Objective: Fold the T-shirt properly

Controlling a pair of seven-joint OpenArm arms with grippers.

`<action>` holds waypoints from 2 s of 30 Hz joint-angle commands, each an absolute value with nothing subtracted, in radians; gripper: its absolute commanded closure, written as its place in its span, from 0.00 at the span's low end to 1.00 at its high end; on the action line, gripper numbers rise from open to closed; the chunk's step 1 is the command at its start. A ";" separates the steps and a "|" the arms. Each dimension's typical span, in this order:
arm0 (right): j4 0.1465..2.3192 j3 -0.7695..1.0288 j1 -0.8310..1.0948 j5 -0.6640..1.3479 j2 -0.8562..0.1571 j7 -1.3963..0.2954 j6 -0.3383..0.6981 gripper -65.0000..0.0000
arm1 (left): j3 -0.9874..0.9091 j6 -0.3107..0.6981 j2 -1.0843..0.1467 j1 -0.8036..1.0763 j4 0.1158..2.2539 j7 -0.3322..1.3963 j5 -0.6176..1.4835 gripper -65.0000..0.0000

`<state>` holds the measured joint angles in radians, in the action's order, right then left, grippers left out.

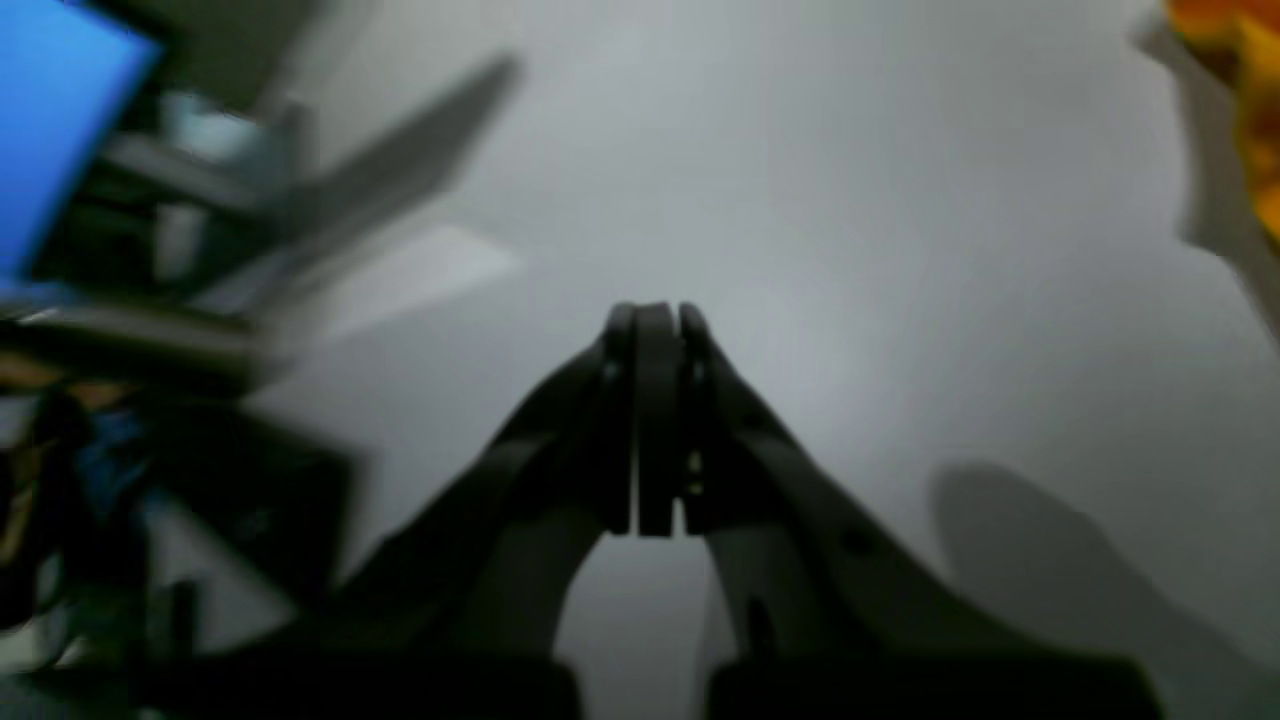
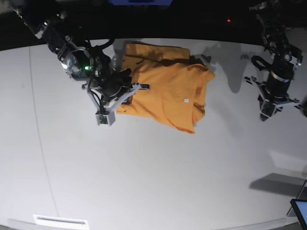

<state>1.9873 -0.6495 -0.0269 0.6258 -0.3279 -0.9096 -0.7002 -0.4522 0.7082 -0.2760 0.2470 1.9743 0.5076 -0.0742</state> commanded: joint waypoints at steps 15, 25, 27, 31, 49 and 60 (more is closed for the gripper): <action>2.011 -0.286 0.280 0.621 -0.437 -0.944 -0.698 1.00 | -0.742 0.698 -0.461 0.524 2.002 0.486 -0.045 1.00; 2.012 -0.117 0.348 0.615 -0.469 -0.915 -0.698 1.00 | -0.743 0.698 -0.475 0.519 2.008 0.484 0.094 1.00; 2.012 -0.035 0.378 0.615 -0.506 -0.883 -0.698 1.00 | -0.716 0.698 -0.473 0.521 2.005 0.484 0.094 1.00; 2.012 0.088 0.510 0.615 -0.570 -0.570 -0.698 1.00 | -0.650 0.698 -0.466 0.490 2.002 0.440 0.105 1.00; 1.928 0.668 0.527 0.219 0.097 0.349 0.206 1.00 | -0.549 0.698 -0.263 0.294 1.992 0.243 0.166 1.00; 1.821 0.708 0.547 0.220 0.093 0.352 0.228 1.00 | -0.544 0.698 -0.263 0.410 1.739 -0.097 0.031 1.00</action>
